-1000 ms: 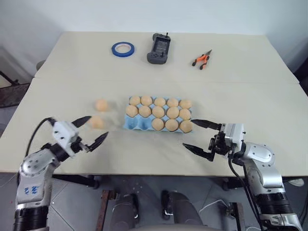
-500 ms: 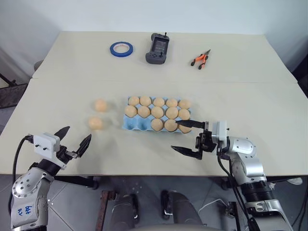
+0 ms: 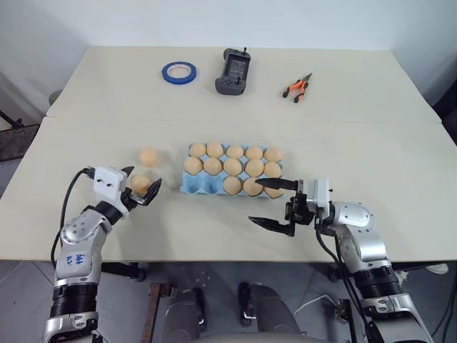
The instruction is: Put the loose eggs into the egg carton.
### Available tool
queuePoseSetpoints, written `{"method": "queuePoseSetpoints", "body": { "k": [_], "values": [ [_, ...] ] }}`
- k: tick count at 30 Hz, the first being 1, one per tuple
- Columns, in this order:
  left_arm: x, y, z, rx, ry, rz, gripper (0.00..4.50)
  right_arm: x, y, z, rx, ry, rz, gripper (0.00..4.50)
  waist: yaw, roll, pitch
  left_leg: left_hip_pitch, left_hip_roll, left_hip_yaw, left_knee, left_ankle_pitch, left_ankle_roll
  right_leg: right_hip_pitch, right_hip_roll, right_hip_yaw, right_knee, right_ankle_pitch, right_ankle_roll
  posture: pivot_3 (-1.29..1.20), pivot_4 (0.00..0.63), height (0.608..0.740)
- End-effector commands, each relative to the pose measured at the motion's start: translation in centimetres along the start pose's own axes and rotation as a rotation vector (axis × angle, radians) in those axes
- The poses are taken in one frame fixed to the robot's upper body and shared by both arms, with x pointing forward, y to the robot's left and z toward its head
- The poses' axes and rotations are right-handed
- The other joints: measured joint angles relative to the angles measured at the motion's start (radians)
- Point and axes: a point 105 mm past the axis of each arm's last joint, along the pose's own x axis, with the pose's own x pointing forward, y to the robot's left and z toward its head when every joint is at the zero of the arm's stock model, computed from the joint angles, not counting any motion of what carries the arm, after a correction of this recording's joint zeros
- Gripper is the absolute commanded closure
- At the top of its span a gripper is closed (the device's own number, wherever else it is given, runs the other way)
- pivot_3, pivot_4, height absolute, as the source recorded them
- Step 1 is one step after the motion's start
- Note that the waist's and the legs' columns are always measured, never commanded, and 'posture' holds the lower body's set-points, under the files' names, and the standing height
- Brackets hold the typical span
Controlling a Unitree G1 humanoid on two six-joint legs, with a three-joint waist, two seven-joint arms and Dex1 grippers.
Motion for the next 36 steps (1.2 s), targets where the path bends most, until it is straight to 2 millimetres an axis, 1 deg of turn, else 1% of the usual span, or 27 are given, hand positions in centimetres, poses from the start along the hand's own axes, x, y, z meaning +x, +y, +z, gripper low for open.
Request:
{"method": "queuePoseSetpoints", "body": {
  "k": [1, 5, 6, 7, 10, 12, 14, 15, 16, 17, 18, 19, 21, 26, 29, 31, 32, 35, 36],
  "values": [
    [0.2, 0.4, 0.7, 0.015, -0.013, 0.019, 0.59, 0.0, 0.0, 1.0, -0.028, -0.024, -0.010, 0.00, 0.000, 0.000, 0.000, 0.000, 0.000, 0.000, 0.000, 0.000, 0.000, 0.000, 0.000, 0.000, 0.000, 0.000, 0.000, 0.00, 0.150, 0.740],
    [0.1, 0.4, 0.9, 0.009, -0.020, 0.002, 1.87, -0.1, 0.0, 1.0, -0.028, -0.022, -0.022, 0.00, 0.001, 0.000, 0.000, 0.000, 0.000, 0.000, 0.000, 0.000, 0.000, 0.000, 0.000, 0.000, 0.000, 0.000, 0.000, 0.00, 0.150, 0.740],
    [0.1, 0.2, 1.3, 0.014, -0.033, -0.017, 2.10, -0.1, 0.0, 1.1, -0.027, -0.022, -0.025, 0.00, 0.001, 0.000, 0.000, 0.000, 0.000, 0.000, 0.000, 0.000, -0.001, 0.000, 0.000, 0.000, 0.001, 0.000, 0.000, 0.00, 0.150, 0.740],
    [0.2, -0.2, 2.0, 0.025, -0.058, -0.045, 2.19, -0.1, 0.0, 1.1, -0.027, -0.021, -0.026, 0.00, 0.001, 0.000, 0.000, 0.000, 0.000, 0.000, 0.000, 0.000, -0.001, 0.000, 0.000, 0.000, 0.001, 0.000, 0.000, 0.00, 0.150, 0.740],
    [0.4, -1.7, 4.7, 0.019, -0.166, -0.147, 2.21, -0.2, -0.1, 1.0, -0.026, -0.017, -0.031, 0.00, 0.002, 0.000, 0.000, 0.000, 0.000, 0.000, 0.000, 0.000, -0.001, 0.000, 0.000, 0.000, 0.001, 0.000, 0.000, 0.00, 0.150, 0.740],
    [0.7, -2.9, 6.4, 0.046, -0.213, -0.218, 2.21, -0.2, -0.1, 1.0, -0.027, -0.014, -0.035, 0.00, 0.002, 0.000, 0.000, 0.000, 0.000, 0.000, 0.000, 0.000, -0.001, 0.000, 0.000, 0.000, 0.001, 0.000, 0.000, 0.00, 0.150, 0.740],
    [0.9, -3.8, 7.5, 0.047, -0.239, -0.273, 2.21, -0.2, -0.1, 1.0, -0.026, -0.012, -0.039, 0.00, 0.003, 0.000, 0.000, 0.000, 0.000, 0.000, 0.000, 0.000, -0.001, 0.000, 0.000, 0.000, 0.001, 0.000, 0.000, 0.00, 0.150, 0.740],
    [1.1, -4.5, 7.9, 0.046, -0.244, -0.313, 2.21, -0.3, -0.1, 1.0, -0.027, -0.009, -0.042, 0.00, 0.003, 0.000, 0.000, 0.000, 0.000, 0.000, 0.000, 0.000, -0.001, 0.001, 0.000, 0.000, 0.001, 0.000, 0.000, 0.00, 0.150, 0.740],
    [1.4, -5.6, 8.4, 0.048, -0.244, -0.376, 2.21, -0.3, -0.1, 1.0, -0.027, -0.007, -0.046, 0.00, 0.003, 0.000, 0.000, 0.000, -0.001, 0.000, 0.000, 0.000, -0.001, 0.001, 0.000, 0.000, 0.001, 0.000, 0.000, 0.00, 0.150, 0.740],
    [1.5, -6.3, 8.6, 0.050, -0.242, -0.420, 2.21, -0.3, -0.1, 1.0, -0.028, -0.005, -0.049, 0.00, 0.003, 0.000, 0.000, 0.000, -0.001, 0.000, 0.000, 0.000, -0.001, 0.001, 0.000, 0.000, 0.001, 0.000, 0.000, 0.00, 0.150, 0.740],
    [1.8, -7.5, 8.7, 0.058, -0.229, -0.478, 2.21, -0.4, -0.1, 1.0, -0.029, -0.004, -0.055, 0.00, 0.003, 0.000, 0.000, 0.001, -0.001, 0.000, 0.001, 0.000, -0.001, 0.001, 0.000, 0.000, 0.001, 0.000, 0.000, 0.00, 0.150, 0.740],
    [2.0, -9.1, 8.5, 0.061, -0.210, -0.566, 2.21, -0.4, -0.1, 1.0, -0.032, -0.003, -0.062, 0.00, 0.003, 0.000, 0.000, 0.000, -0.001, 0.000, 0.001, 0.001, -0.001, 0.001, 0.000, 0.000, 0.001, 0.000, 0.000, 0.00, 0.150, 0.740],
    [2.6, -11.1, 8.4, 0.063, -0.187, -0.654, 2.21, -0.5, -0.1, 1.1, -0.036, -0.002, -0.078, 0.00, 0.003, 0.000, 0.000, 0.000, -0.001, 0.000, 0.001, 0.001, 0.000, 0.001, 0.000, 0.000, 0.001, 0.000, 0.000, 0.00, 0.150, 0.740],
    [4.0, -12.7, 8.2, 0.079, -0.185, -0.709, 2.21, -0.7, 0.1, 1.2, -0.040, 0.003, -0.102, 0.00, -0.001, 0.000, 0.000, 0.001, -0.001, 0.000, 0.002, 0.001, 0.000, 0.001, 0.002, 0.001, 0.003, 0.000, 0.000, 0.00, 0.150, 0.740],
    [4.6, -12.9, 8.0, 0.088, -0.177, -0.712, 2.21, -0.9, 0.2, 1.2, -0.043, 0.005, -0.115, 0.00, -0.001, 0.000, 0.000, 0.001, 0.000, 0.000, 0.003, 0.002, 0.000, 0.000, 0.002, 0.001, 0.004, 0.000, 0.000, 0.00, 0.150, 0.740],
    [4.7, -12.7, 8.0, 0.086, -0.178, -0.705, 1.52, -1.0, 0.2, 1.3, -0.045, 0.005, -0.125, 0.00, 0.001, 0.000, 0.000, 0.001, 0.000, -0.001, 0.004, 0.002, 0.000, 0.001, 0.002, 0.001, 0.004, 0.000, 0.000, 0.00, 0.150, 0.740],
    [4.7, -12.6, 8.0, 0.084, -0.178, -0.706, 1.31, -1.1, 0.2, 1.3, -0.046, 0.006, -0.129, 0.00, 0.001, 0.000, 0.000, 0.000, 0.000, -0.001, 0.005, 0.002, 0.000, 0.001, 0.002, 0.001, 0.004, 0.000, 0.000, 0.00, 0.150, 0.740],
    [4.5, -12.2, 7.9, 0.101, -0.181, -0.697, 0.32, -1.3, 0.2, 1.3, -0.047, 0.008, -0.142, 0.00, 0.002, 0.000, 0.000, 0.000, 0.000, -0.001, 0.005, 0.002, 0.000, 0.001, 0.002, 0.001, 0.004, 0.000, 0.000, 0.00, 0.150, 0.740],
    [4.3, -11.9, 8.0, 0.115, -0.192, -0.690, 0.05, -1.3, 0.2, 1.3, -0.047, 0.008, -0.144, 0.00, 0.002, 0.000, 0.000, 0.000, 0.000, -0.001, 0.005, 0.002, 0.000, 0.001, 0.002, 0.001, 0.004, 0.000, 0.000, 0.00, 0.150, 0.740]
  ]
}}
